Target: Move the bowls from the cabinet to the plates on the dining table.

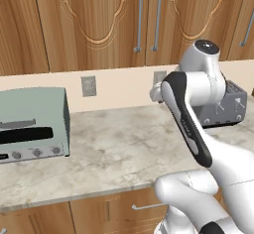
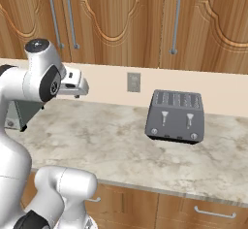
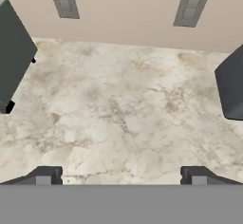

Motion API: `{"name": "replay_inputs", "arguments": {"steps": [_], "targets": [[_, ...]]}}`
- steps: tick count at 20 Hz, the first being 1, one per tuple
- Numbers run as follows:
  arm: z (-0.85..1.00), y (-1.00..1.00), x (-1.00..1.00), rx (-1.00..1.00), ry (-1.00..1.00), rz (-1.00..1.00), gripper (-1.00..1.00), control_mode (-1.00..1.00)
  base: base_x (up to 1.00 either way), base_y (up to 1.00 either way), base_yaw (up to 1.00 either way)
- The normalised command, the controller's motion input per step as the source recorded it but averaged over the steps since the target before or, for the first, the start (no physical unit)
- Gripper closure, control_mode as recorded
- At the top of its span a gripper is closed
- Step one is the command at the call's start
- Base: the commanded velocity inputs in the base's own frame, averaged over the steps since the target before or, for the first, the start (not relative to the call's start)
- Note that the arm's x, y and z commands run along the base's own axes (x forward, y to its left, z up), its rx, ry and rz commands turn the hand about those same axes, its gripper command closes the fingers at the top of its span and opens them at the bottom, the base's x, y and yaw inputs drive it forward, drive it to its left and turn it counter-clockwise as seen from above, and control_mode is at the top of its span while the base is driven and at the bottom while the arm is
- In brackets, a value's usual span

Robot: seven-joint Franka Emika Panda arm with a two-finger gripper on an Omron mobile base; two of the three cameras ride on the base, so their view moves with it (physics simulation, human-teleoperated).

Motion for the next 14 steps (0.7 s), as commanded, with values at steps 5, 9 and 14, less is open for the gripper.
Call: {"name": "replay_inputs", "arguments": {"steps": [5, 9, 14], "targets": [[0.0, 0.24, -0.14, 0.0, -0.02, 0.0, -1.0, -1.0, 0.0, 0.0, 0.0], [0.09, 0.28, -0.17, 0.0, -0.07, 0.0, -1.0, -1.0, 0.0, 0.0, 0.0], [0.28, 0.0, -0.26, 0.0, -0.14, 0.0, -1.0, -1.0, 0.0, 0.0, 0.0]]}}
